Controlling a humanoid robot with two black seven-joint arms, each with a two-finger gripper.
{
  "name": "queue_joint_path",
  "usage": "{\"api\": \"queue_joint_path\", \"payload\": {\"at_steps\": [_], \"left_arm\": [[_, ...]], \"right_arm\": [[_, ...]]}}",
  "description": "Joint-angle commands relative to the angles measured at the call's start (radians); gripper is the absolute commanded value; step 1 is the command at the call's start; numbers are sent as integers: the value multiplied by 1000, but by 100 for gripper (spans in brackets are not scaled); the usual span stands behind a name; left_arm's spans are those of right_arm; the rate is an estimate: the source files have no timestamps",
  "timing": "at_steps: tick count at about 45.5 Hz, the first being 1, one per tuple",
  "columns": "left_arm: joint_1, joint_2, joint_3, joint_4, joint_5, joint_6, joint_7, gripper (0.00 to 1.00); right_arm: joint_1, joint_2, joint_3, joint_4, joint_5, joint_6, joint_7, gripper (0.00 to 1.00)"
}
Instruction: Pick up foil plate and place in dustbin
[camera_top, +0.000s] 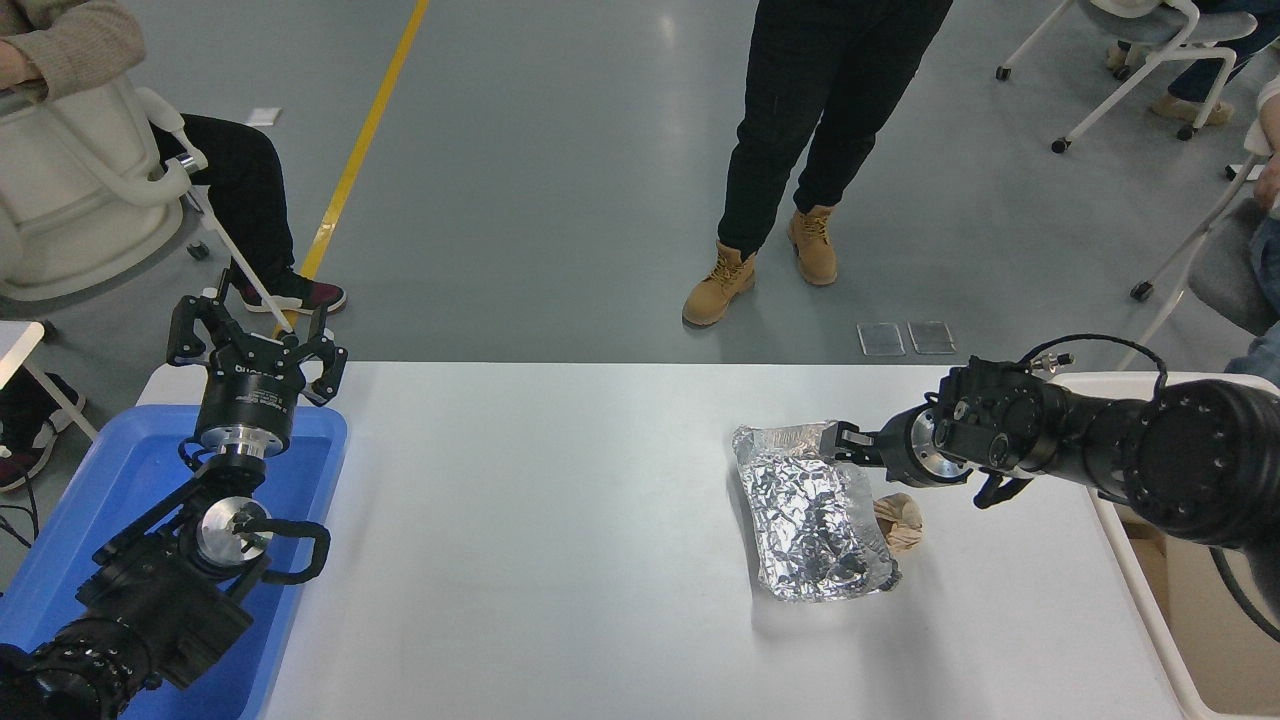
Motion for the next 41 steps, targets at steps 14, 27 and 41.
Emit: {"api": "queue_joint_path", "payload": {"at_steps": [14,27,41], "left_arm": [[0,-1,0,0,0,0,0,99],[0,0,0,1,0,0,0,99],[0,0,0,0,0,0,0,99]], "right_arm": [[-78,25,11,-41,-9,-26,54,47],[-71,25,11,-33,-55,-23,117,0],[-55,26,10,-29,-94,-21,169,0]]}}
